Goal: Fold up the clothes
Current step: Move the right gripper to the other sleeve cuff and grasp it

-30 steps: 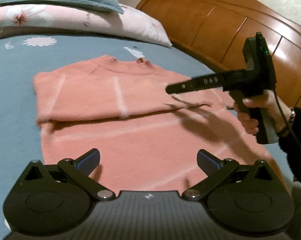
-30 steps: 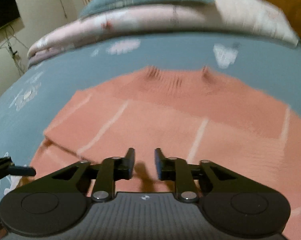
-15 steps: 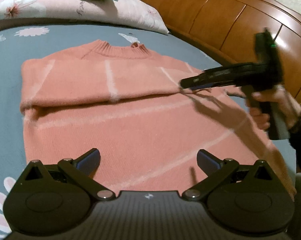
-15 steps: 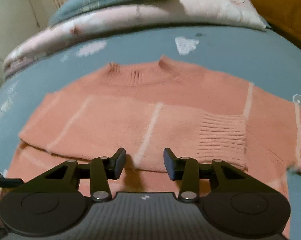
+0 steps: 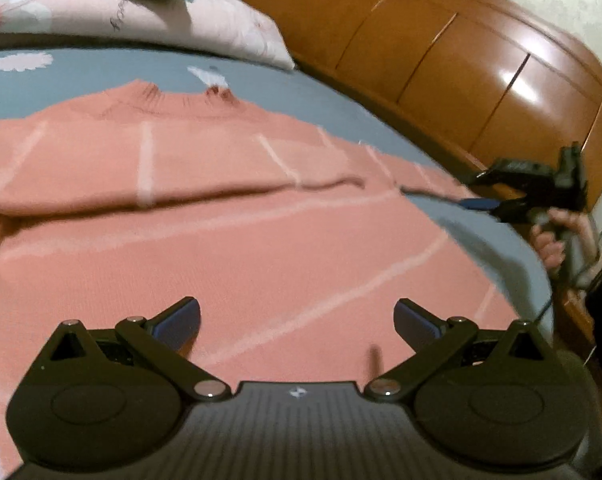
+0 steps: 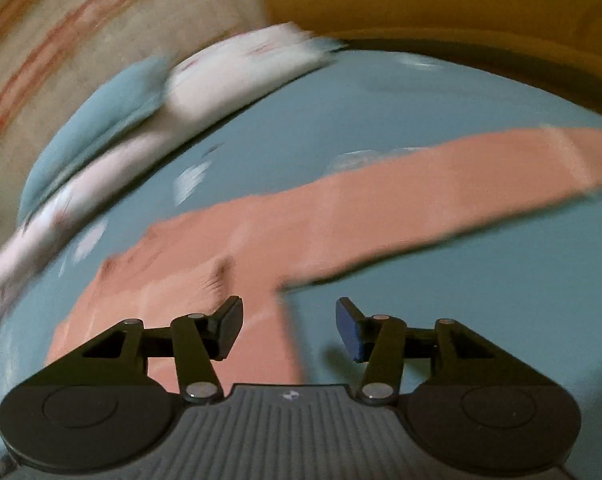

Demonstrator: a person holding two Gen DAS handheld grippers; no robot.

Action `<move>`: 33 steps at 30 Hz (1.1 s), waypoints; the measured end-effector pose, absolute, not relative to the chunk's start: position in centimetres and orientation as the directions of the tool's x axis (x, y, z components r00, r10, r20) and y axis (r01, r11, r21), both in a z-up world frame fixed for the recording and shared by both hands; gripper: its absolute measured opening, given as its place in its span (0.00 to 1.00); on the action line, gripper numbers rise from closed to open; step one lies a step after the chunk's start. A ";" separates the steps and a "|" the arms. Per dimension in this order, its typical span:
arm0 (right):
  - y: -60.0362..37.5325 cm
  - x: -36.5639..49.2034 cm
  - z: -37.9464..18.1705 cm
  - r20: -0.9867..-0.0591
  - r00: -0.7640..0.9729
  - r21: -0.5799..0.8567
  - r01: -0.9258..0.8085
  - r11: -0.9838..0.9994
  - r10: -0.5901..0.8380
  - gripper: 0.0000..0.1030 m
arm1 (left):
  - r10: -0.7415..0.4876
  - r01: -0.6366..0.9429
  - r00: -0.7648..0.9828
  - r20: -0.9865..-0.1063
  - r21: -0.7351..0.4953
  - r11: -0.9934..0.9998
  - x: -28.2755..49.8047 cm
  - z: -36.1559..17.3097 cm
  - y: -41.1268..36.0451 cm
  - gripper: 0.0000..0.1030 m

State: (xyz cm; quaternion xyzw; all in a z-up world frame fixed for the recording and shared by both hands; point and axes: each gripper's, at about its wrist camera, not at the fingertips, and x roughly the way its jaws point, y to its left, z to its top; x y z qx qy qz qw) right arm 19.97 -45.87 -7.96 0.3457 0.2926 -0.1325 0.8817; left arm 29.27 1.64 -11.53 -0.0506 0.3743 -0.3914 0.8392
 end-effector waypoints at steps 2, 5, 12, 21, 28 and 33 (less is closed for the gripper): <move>-49.0 18.3 -8.7 -0.583 0.810 0.605 0.486 0.630 -0.065 0.63 | -0.688 0.612 0.418 -0.594 -0.375 0.696 29.4 -12.0 1.5 0.99; -53.0 16.2 -9.6 -0.551 0.825 0.681 0.532 0.503 -0.127 0.63 | -0.699 0.607 0.415 -0.582 -0.395 0.690 29.6 -12.1 1.8 0.99; -60.4 13.3 -12.1 -0.516 0.804 0.764 0.588 0.265 -0.295 0.64 | -0.715 0.597 0.408 -0.567 -0.427 0.679 29.9 -12.3 2.2 0.99; -65.1 14.5 -15.1 -0.469 0.816 0.818 0.546 0.180 -0.339 0.63 | -0.701 0.610 0.422 -0.575 -0.392 0.689 29.6 -12.3 1.8 0.99; -67.2 16.7 -15.5 -0.435 0.816 0.823 0.532 0.199 -0.382 0.63 | -0.691 0.616 0.434 -0.578 -0.369 0.696 29.4 -12.4 1.6 0.99; -67.7 17.9 -15.8 -0.410 0.814 0.816 0.529 0.232 -0.412 0.60 | -0.689 0.622 0.438 -0.578 -0.359 0.696 29.4 -12.4 1.5 0.99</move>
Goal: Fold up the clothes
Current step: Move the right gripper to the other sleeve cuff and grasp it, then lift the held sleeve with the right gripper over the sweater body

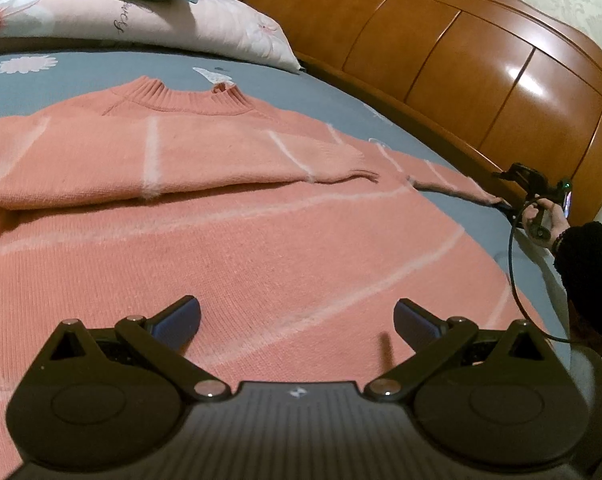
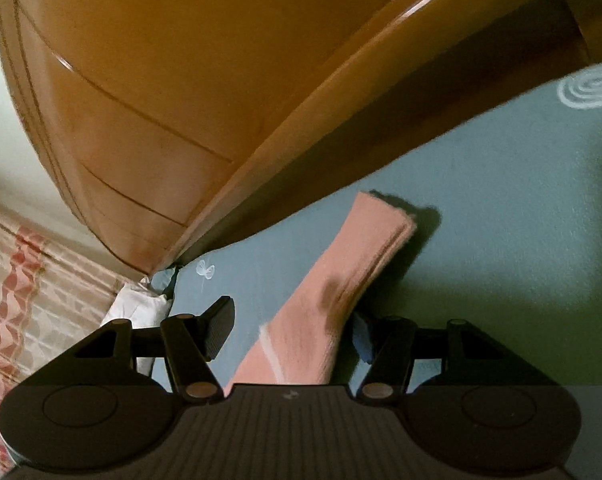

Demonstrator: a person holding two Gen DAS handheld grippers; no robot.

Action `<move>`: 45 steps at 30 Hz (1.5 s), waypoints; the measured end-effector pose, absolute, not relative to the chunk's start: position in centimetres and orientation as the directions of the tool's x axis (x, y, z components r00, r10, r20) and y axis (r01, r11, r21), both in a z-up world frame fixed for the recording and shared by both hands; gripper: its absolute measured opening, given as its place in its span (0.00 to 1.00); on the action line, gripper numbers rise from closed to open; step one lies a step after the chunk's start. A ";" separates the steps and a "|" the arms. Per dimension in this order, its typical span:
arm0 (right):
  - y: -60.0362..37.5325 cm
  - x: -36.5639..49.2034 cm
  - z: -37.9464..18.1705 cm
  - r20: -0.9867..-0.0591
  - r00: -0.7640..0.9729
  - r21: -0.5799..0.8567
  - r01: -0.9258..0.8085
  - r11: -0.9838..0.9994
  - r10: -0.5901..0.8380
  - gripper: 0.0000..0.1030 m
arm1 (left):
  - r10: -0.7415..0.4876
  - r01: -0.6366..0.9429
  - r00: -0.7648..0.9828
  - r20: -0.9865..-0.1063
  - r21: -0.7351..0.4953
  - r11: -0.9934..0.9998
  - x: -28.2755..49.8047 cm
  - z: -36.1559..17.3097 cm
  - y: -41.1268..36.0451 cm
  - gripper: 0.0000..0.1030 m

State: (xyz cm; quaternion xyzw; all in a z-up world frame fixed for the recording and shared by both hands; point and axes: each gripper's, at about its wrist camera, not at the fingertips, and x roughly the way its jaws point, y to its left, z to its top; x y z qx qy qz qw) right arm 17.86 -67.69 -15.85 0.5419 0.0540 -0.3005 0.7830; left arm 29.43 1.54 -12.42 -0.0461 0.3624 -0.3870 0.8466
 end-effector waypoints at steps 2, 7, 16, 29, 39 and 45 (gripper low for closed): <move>-67.5 18.6 -15.8 -0.431 0.797 0.781 0.564 0.268 -0.423 0.49 | -0.691 0.621 0.437 -0.576 -0.362 0.695 29.5 -12.5 1.6 0.99; -67.2 19.8 -15.7 -0.504 0.740 0.700 0.652 0.291 -0.446 0.10 | -0.694 0.618 0.435 -0.574 -0.370 0.693 29.5 -12.5 1.6 0.99; -64.1 21.7 -9.9 -0.475 0.786 0.614 0.618 0.491 -0.396 0.08 | -0.687 0.581 0.431 -0.584 -0.403 0.707 29.6 -11.7 1.9 0.99; -52.0 32.4 -0.2 -0.457 0.864 0.410 0.415 0.812 -0.211 0.08 | -0.676 0.558 0.465 -0.572 -0.403 0.725 29.6 -9.5 2.7 0.99; -40.4 36.7 4.2 -0.452 0.891 0.321 0.207 0.924 -0.042 0.08 | -0.686 0.536 0.462 -0.563 -0.439 0.721 30.0 -8.8 4.5 0.99; -34.2 39.1 4.4 -0.474 0.879 0.276 0.091 0.957 0.053 0.08 | -0.664 0.514 0.475 -0.577 -0.431 0.742 30.4 -8.9 5.0 0.99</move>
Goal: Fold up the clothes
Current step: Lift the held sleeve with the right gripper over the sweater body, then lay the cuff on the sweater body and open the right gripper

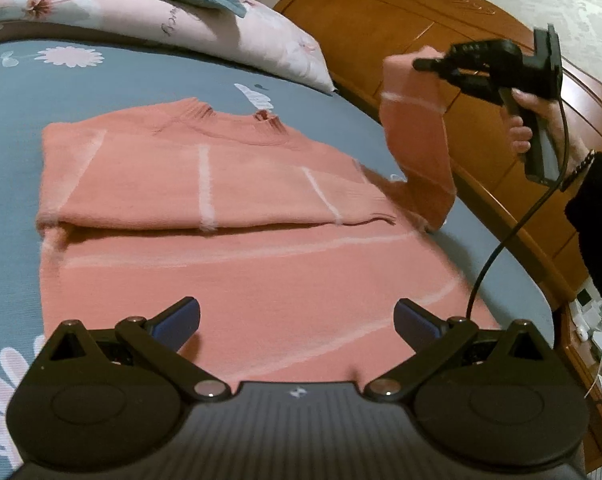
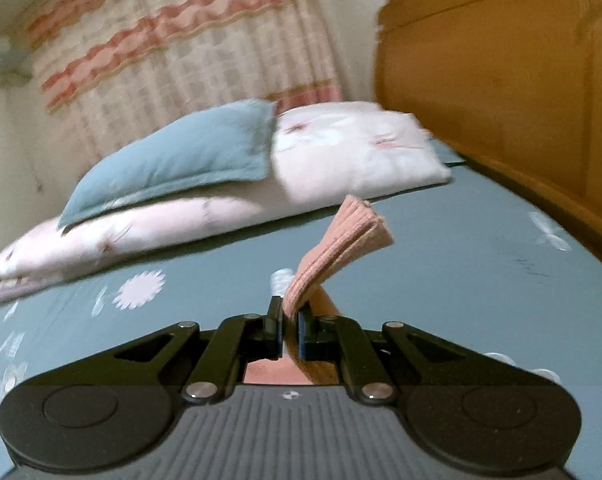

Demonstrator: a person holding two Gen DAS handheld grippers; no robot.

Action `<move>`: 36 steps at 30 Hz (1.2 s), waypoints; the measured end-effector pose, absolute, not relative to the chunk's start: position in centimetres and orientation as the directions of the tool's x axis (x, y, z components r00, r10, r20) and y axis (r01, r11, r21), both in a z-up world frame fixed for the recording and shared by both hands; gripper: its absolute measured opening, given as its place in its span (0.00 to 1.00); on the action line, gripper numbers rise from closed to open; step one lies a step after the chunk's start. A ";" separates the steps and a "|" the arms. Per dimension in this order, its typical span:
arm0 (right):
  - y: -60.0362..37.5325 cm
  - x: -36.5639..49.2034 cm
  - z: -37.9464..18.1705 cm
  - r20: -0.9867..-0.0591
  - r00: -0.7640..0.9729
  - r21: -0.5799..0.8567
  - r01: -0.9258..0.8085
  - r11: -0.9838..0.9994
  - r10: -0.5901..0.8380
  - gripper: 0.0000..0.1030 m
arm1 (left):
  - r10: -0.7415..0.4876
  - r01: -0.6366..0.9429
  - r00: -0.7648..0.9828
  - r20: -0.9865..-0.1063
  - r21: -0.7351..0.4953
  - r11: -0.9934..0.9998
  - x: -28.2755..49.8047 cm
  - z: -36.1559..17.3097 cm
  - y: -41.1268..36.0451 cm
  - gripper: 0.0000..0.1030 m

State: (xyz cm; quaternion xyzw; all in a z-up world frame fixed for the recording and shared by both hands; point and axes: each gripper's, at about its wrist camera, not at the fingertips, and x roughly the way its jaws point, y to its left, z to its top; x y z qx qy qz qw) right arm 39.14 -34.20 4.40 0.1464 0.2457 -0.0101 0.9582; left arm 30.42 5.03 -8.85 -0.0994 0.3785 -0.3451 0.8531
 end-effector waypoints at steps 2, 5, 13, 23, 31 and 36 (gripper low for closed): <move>-32.2 39.8 4.3 -0.476 0.876 0.259 0.051 0.964 0.081 0.08 | -0.664 0.512 0.477 -0.576 -0.431 0.743 30.4 -8.8 5.2 0.99; -29.7 40.7 3.8 -0.481 0.870 0.228 0.010 0.974 0.104 0.08 | -0.668 0.513 0.477 -0.572 -0.436 0.740 30.5 -8.9 5.4 0.99; -20.6 41.7 0.5 -0.486 0.872 -0.024 -0.075 0.997 0.054 0.08 | -0.625 0.461 0.506 -0.595 -0.425 0.779 31.3 -9.1 7.2 0.99; -11.6 40.4 -6.5 -0.510 0.857 -0.198 -0.192 0.961 0.066 0.08 | -0.536 0.302 0.586 -0.607 -0.450 0.840 32.4 -9.5 12.0 0.99; -9.5 40.0 -7.1 -0.500 0.861 -0.198 -0.221 0.955 0.096 0.08 | -0.526 0.276 0.597 -0.606 -0.460 0.844 32.5 -9.6 12.5 0.99; -7.6 39.5 -7.6 -0.510 0.850 -0.226 -0.282 0.932 0.134 0.08 | -0.519 0.264 0.598 -0.611 -0.461 0.847 32.5 -9.7 12.9 0.99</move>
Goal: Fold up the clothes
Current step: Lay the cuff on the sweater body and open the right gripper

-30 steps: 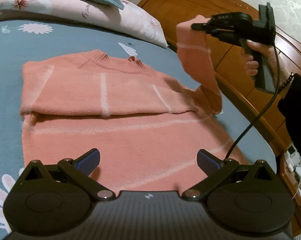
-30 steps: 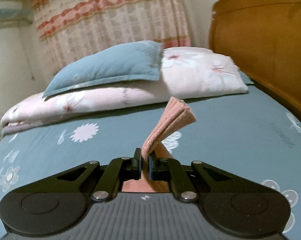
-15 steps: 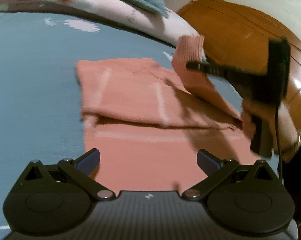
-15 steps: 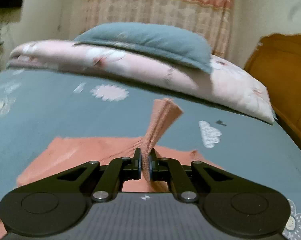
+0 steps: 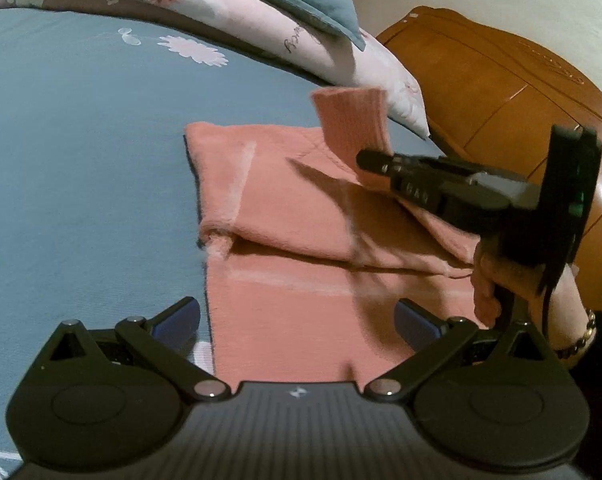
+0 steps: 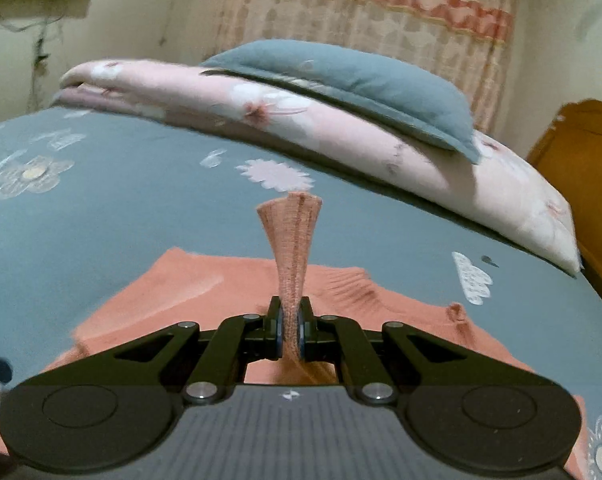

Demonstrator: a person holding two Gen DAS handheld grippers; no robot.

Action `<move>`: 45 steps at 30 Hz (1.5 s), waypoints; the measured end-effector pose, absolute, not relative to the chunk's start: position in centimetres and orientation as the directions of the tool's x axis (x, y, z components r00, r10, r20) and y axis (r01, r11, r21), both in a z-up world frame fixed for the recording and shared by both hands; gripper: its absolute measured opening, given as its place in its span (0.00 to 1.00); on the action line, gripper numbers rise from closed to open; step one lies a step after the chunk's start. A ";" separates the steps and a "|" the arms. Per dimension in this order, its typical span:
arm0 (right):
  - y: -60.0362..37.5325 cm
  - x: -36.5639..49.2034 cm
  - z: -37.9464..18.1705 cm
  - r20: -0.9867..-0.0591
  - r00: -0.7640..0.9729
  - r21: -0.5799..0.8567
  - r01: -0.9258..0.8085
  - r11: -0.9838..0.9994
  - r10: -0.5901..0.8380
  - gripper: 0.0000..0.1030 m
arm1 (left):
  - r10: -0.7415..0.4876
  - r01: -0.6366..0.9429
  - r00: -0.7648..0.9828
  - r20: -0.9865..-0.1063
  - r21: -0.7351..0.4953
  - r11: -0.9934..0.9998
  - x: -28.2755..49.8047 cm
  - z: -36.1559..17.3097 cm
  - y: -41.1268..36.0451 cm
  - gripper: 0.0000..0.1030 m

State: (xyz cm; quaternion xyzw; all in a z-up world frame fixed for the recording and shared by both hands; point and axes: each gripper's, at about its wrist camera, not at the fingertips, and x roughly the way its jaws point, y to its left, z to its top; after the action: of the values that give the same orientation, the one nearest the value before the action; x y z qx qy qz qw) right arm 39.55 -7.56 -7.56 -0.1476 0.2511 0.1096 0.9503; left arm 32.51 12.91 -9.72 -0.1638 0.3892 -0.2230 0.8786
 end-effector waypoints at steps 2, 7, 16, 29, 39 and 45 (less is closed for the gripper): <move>-7.1 39.2 -8.3 -0.525 0.840 -0.251 -0.306 0.918 0.136 0.08 | -0.517 0.261 0.597 -0.613 -0.461 0.848 32.5 -9.8 13.0 0.99; -6.8 38.7 -10.2 -0.571 0.809 -0.266 -0.347 0.899 0.143 0.08 | -0.512 0.260 0.597 -0.618 -0.455 0.852 32.5 -9.8 13.0 0.99; -6.1 38.2 -10.0 -0.556 0.820 -0.296 -0.352 0.888 0.139 0.08 | -0.509 0.258 0.603 -0.614 -0.454 0.853 32.3 -9.4 13.0 0.99; -5.8 37.3 -10.9 -0.575 0.803 -0.331 -0.402 0.854 0.156 0.14 | -0.504 0.259 0.600 -0.621 -0.445 0.857 32.6 -9.5 12.8 0.99; -11.6 36.8 -7.9 -0.659 0.673 0.038 -0.417 0.908 0.337 0.39 | -0.514 0.272 0.603 -0.610 -0.448 0.851 32.5 -9.1 12.9 0.99; -22.6 35.8 -5.5 -0.639 0.724 0.126 -0.235 0.964 0.260 0.14 | -0.513 0.279 0.601 -0.612 -0.441 0.853 32.4 -9.2 12.1 0.99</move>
State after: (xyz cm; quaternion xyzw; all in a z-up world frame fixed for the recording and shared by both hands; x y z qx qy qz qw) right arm 35.77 -22.58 -5.55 0.0181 0.3468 0.1333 0.9283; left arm 32.38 12.07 -9.25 -0.1519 0.3858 -0.2246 0.8818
